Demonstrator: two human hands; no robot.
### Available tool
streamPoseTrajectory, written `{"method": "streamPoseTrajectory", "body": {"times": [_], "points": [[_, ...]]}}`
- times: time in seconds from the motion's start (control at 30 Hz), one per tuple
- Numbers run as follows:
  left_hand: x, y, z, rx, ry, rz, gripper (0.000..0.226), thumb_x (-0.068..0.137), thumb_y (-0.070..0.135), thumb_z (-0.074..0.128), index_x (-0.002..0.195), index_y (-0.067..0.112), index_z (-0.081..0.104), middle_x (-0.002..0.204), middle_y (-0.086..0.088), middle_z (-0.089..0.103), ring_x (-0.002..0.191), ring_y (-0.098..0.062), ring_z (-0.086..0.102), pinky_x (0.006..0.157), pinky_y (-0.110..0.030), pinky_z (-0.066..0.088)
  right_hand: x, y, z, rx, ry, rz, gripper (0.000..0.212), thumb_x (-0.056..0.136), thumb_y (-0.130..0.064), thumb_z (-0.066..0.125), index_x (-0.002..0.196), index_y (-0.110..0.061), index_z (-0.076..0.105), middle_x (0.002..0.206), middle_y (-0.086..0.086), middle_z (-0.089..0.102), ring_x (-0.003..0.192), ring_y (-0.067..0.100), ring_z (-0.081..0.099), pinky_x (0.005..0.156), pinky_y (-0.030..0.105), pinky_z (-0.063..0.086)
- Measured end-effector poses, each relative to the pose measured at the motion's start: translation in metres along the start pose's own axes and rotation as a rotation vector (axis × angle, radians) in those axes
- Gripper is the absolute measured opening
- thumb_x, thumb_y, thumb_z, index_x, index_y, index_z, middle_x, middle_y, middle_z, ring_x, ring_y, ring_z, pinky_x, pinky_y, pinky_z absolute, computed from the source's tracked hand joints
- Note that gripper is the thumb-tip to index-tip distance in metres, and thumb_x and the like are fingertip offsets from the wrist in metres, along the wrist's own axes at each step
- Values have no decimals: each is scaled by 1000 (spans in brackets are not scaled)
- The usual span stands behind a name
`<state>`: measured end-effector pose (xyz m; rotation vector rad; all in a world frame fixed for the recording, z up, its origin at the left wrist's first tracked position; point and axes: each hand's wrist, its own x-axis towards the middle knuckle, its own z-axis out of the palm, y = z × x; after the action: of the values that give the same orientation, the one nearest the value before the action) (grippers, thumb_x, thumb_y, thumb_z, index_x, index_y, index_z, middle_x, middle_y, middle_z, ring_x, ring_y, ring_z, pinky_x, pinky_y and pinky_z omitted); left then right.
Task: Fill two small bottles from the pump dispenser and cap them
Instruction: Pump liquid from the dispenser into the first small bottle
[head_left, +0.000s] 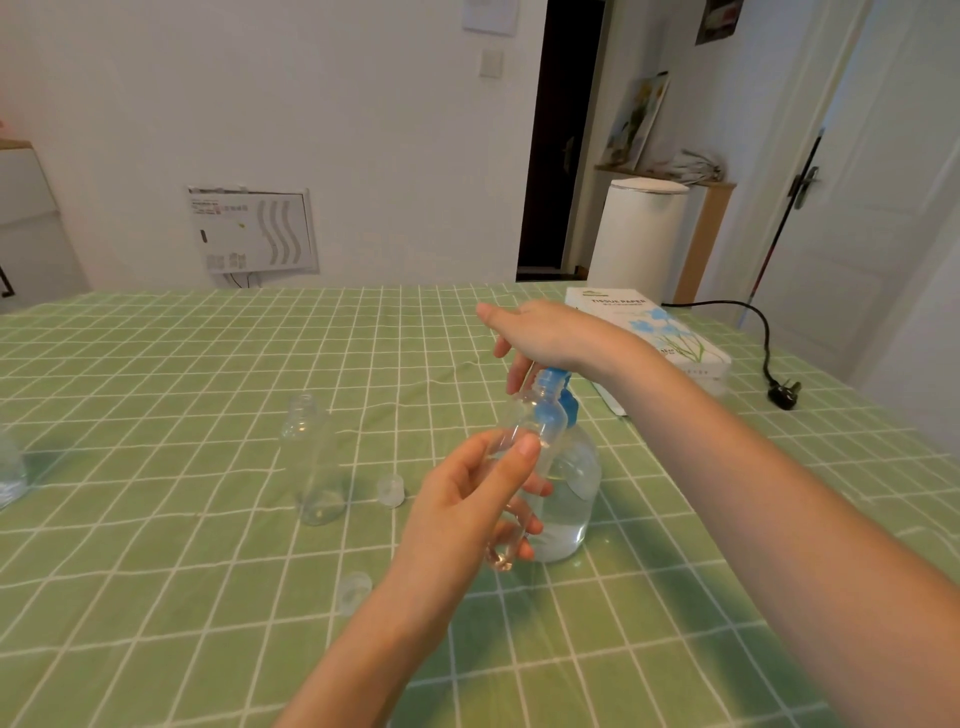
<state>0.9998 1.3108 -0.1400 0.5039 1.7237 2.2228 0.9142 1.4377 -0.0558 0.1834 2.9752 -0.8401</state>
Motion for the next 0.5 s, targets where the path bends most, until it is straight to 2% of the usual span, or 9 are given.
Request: {"method": "streamPoseTrajectory", "body": {"times": [0.27, 0.4, 0.5], "points": [[0, -3, -1, 12, -3, 2, 51, 63, 48, 61, 105, 19, 65, 70, 4, 66, 52, -9, 55, 46, -18, 45, 2, 4, 1, 19, -20, 56, 57, 97, -54, 27, 106, -8, 59, 104, 14, 67, 99, 31, 64, 85, 37, 48], [-1, -5, -2, 9, -1, -14, 49, 63, 48, 62, 102, 19, 66, 70, 4, 65, 50, -9, 54, 45, -17, 44, 2, 7, 6, 12, -35, 68, 57, 98, -53, 27, 112, -8, 59, 109, 13, 66, 102, 30, 61, 76, 34, 44], [-2, -6, -3, 20, 4, -30, 48, 64, 48, 61, 102, 19, 66, 70, 2, 66, 48, -9, 54, 45, -18, 44, 3, 9, 10, 0, -44, 72, 55, 98, -51, 29, 112, -8, 60, 110, 12, 66, 101, 28, 60, 62, 29, 37]]}}
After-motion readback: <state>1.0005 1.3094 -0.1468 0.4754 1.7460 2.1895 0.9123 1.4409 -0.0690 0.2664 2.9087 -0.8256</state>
